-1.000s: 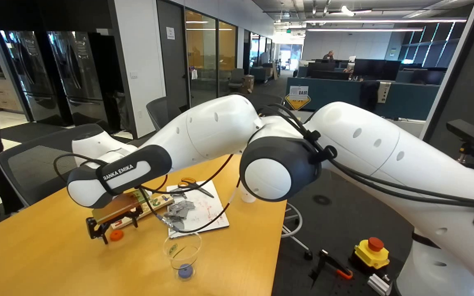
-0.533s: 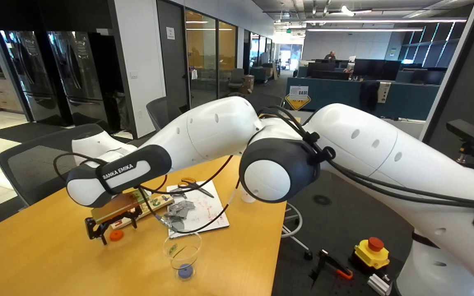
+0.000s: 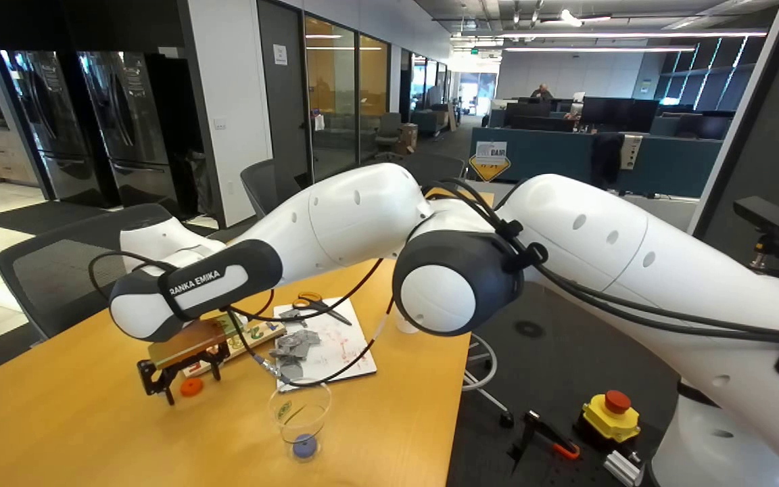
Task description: Put the blue ring in the blue cup and orange ring in the white cup
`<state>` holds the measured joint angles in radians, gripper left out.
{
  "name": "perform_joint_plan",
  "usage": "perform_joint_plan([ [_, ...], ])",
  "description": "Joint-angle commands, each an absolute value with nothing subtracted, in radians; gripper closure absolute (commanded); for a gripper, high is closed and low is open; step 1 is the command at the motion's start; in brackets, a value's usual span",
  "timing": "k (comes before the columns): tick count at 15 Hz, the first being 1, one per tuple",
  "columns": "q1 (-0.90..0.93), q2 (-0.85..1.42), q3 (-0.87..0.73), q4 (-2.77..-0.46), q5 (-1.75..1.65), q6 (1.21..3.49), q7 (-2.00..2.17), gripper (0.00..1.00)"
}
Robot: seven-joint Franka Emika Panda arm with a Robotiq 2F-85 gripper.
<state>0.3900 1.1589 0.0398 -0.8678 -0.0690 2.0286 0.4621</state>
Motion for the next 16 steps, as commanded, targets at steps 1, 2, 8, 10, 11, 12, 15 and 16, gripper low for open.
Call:
perform_joint_plan([
  [1,0.378,1.190,0.054,-0.804,-0.055,2.040,0.444,0.42],
  [2,0.378,1.189,0.054,-0.802,-0.055,2.041,0.444,0.49],
  [8,0.374,1.180,0.043,-0.805,-0.069,2.033,0.443,0.80],
  [10,0.372,1.149,0.024,-0.831,-0.086,2.021,0.442,0.81],
  [11,0.363,1.127,0.022,-0.852,-0.088,2.018,0.427,0.81],
  [12,0.351,1.101,0.022,-0.876,-0.087,2.015,0.401,0.80],
  [15,0.302,1.012,0.021,-0.952,-0.080,2.016,0.321,0.80],
  [16,0.286,0.981,0.019,-0.977,-0.080,2.013,0.300,0.81],
])
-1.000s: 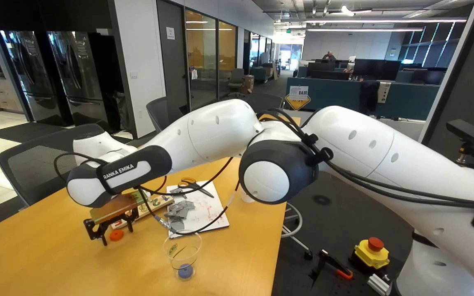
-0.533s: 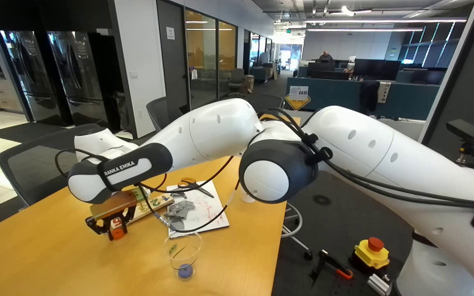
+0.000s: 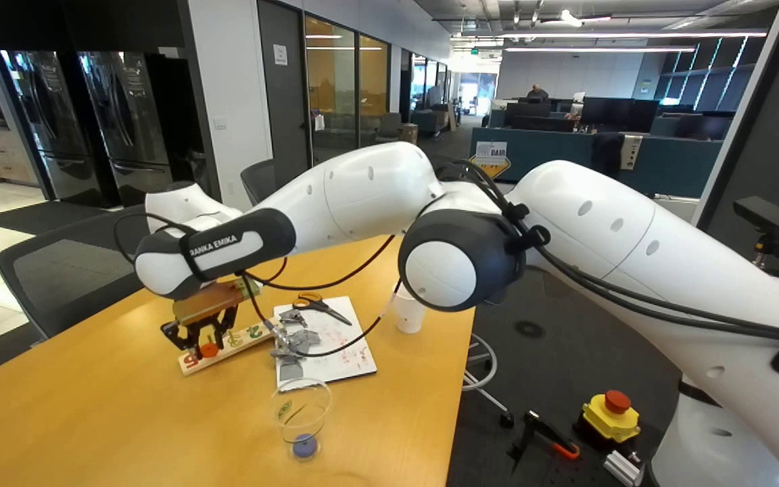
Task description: Put the blue ring in the blue cup and orange ring in the white cup
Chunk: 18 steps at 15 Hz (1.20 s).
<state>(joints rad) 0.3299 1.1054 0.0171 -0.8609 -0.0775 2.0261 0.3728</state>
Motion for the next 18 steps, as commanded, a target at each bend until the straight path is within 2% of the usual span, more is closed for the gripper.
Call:
perform_joint_plan([
  [1,0.269,0.949,0.017,-1.005,-0.080,2.010,0.279,0.81],
  [9,0.151,0.668,-0.005,-1.340,-0.085,2.011,0.167,0.81],
  [18,0.099,0.372,-0.081,-1.746,-0.179,2.093,0.238,0.81],
])
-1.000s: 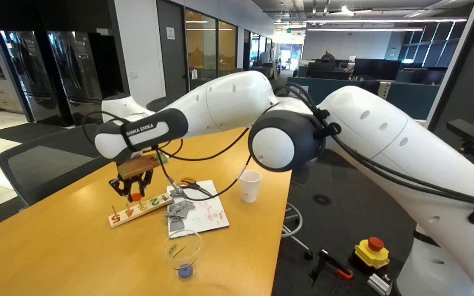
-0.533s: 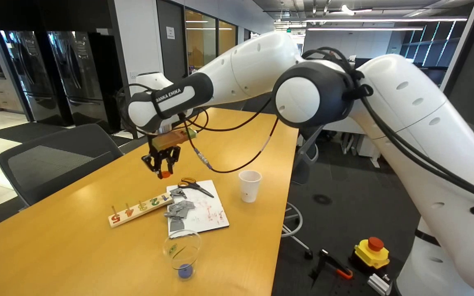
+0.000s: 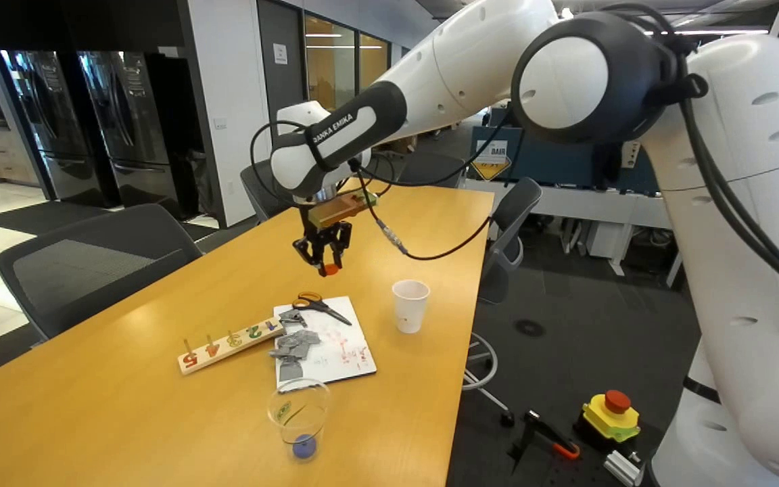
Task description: Put the blue ring in the blue cup and orange ring in the white cup
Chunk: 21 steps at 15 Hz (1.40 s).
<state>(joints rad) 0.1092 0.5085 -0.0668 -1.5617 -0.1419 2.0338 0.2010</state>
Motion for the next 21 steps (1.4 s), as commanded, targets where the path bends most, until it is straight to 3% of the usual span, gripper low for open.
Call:
perform_joint_plan([
  [1,0.093,0.348,-0.085,-1.782,-0.187,2.097,0.245,0.81],
  [6,0.053,0.267,-0.100,-1.928,-0.207,2.145,0.277,0.81],
  [15,0.005,-0.239,-0.073,-2.374,-0.228,2.049,0.360,0.81],
  [21,-0.050,-0.471,-0.015,-2.540,-0.220,2.070,0.397,0.81],
])
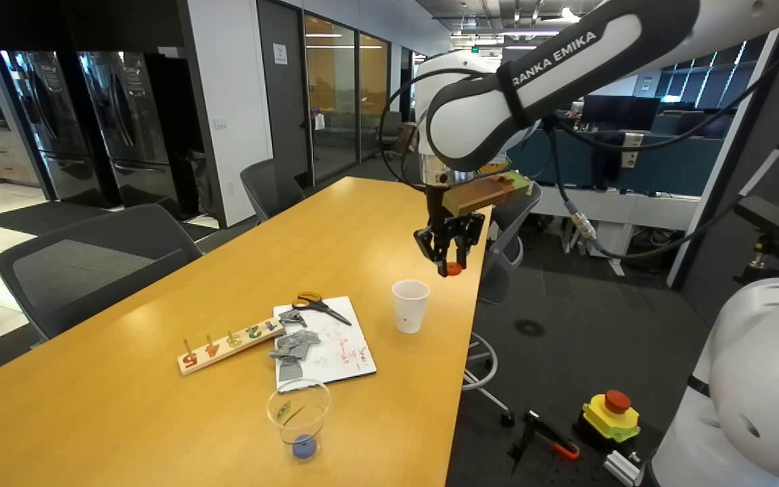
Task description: Put the blue ring in the blue cup and orange ring in the white cup
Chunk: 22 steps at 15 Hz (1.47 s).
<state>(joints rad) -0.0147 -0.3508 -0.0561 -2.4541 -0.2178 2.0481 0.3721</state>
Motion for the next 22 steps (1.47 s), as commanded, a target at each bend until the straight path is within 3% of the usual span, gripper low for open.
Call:
perform_joint_plan([
  [1,-0.055,-0.496,-0.008,-2.554,-0.212,2.066,0.391,0.81],
  [6,-0.060,-0.575,0.010,-2.600,-0.170,2.045,0.362,0.81],
  [7,-0.069,-0.320,0.011,-2.501,-0.178,2.184,0.386,0.81],
  [11,-0.051,-0.166,-0.003,-2.442,-0.121,2.250,0.332,0.80],
  [17,-0.039,0.221,-0.019,-2.175,-0.084,2.396,0.303,0.79],
  [22,-0.036,0.372,-0.028,-1.956,-0.067,2.365,0.238,0.80],
])
